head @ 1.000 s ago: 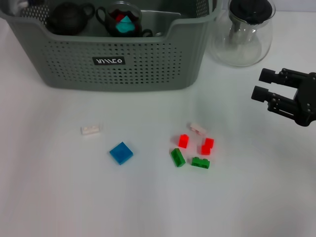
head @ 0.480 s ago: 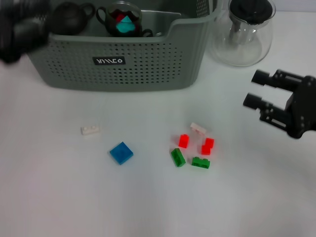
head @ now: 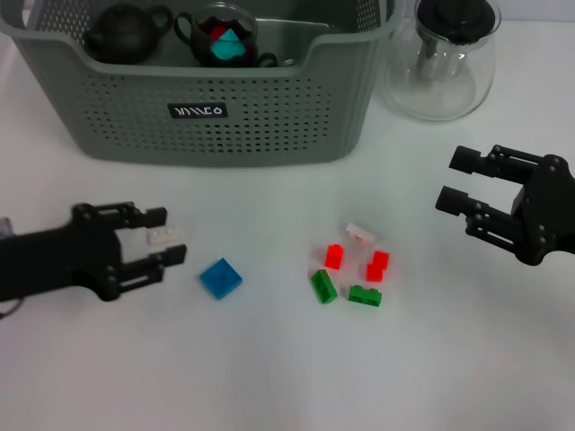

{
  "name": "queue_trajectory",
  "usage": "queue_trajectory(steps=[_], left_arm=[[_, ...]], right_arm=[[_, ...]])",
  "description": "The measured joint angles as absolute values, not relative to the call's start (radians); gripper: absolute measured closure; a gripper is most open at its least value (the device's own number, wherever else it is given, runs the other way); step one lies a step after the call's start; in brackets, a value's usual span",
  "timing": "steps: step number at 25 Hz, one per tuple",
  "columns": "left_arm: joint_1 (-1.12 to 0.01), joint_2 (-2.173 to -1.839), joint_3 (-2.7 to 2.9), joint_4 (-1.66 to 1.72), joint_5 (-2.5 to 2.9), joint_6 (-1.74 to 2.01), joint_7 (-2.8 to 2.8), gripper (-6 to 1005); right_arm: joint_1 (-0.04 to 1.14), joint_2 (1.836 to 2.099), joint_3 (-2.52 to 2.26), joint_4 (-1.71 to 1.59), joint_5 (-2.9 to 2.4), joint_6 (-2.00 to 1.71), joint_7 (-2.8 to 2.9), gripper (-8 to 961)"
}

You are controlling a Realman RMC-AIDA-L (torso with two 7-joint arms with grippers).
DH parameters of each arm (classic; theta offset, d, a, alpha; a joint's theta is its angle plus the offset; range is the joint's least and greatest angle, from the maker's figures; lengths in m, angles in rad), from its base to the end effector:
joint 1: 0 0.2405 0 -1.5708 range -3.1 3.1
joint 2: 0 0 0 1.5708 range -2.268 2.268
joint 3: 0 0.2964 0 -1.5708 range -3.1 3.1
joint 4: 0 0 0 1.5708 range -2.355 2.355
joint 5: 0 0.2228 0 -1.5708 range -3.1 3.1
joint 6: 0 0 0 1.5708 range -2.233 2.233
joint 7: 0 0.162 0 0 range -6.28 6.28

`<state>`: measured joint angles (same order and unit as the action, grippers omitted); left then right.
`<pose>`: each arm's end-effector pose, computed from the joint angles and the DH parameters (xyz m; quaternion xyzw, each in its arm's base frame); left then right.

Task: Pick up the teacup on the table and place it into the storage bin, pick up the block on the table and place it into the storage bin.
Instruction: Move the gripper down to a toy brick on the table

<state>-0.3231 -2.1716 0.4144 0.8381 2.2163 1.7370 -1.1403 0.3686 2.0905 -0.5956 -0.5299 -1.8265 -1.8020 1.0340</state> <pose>-0.3552 0.2767 -0.0225 -0.9399 -0.1924 -0.2130 0.1849 0.3117 0.2915 -0.0279 -0.8999 0.1388 0.3824 0.1574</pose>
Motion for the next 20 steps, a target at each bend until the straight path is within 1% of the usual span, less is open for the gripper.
queue_trajectory(steps=[6, 20], left_arm=[[-0.339, -2.170, 0.400, 0.667, 2.219, 1.535, -0.910, 450], [-0.351, -2.171, 0.369, 0.598, 2.188, 1.372, -0.807, 460]], right_arm=[[0.372, 2.091, -0.595, -0.529, -1.827, -1.801, 1.050, 405], [0.368, 2.092, -0.589, -0.528, -1.821, -1.801, 1.049, 405]])
